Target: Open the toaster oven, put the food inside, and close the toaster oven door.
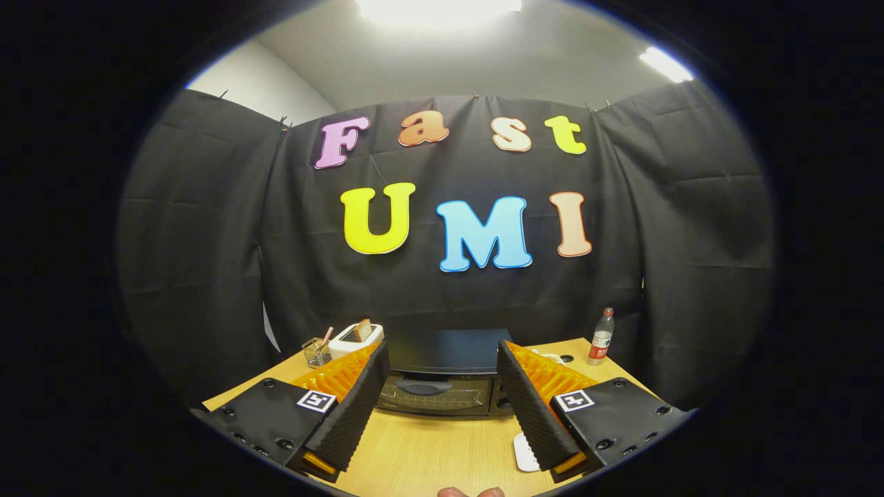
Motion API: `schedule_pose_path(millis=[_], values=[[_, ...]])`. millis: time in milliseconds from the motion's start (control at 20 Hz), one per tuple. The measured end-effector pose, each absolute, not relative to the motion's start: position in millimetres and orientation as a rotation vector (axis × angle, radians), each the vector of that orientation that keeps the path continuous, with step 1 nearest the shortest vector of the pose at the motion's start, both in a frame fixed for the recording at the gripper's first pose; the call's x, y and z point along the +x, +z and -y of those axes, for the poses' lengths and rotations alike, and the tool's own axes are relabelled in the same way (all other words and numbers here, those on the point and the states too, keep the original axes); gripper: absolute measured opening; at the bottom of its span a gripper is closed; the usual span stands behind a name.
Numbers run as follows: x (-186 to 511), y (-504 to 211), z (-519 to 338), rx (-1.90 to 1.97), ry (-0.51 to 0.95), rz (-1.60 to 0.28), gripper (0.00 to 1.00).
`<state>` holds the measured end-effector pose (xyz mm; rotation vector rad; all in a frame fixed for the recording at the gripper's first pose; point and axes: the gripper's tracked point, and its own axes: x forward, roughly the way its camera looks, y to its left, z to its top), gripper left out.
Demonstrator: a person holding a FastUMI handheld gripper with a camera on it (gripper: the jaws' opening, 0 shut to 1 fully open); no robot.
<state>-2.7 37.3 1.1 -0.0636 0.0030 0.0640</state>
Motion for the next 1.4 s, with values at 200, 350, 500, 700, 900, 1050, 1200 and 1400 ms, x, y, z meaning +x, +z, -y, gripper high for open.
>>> schedule_pose_path(millis=[200,350,500,700,900,1050,1200,1400], values=[[4,2,-39,-0.063,0.065,-0.010,0.99],[12,1,-40,-0.061,0.062,-0.013,0.99],[20,1,-43,-0.064,0.063,-0.027,0.99],[35,4,-41,-0.066,0.047,-0.039,0.99],[64,-1,-42,-0.074,0.037,-0.074,0.99],[88,-6,-45,-0.067,0.026,-0.087,0.99],[116,-21,-50,-0.071,0.022,-0.126,0.99],[143,-42,-48,-0.060,0.003,-0.168,0.99]])
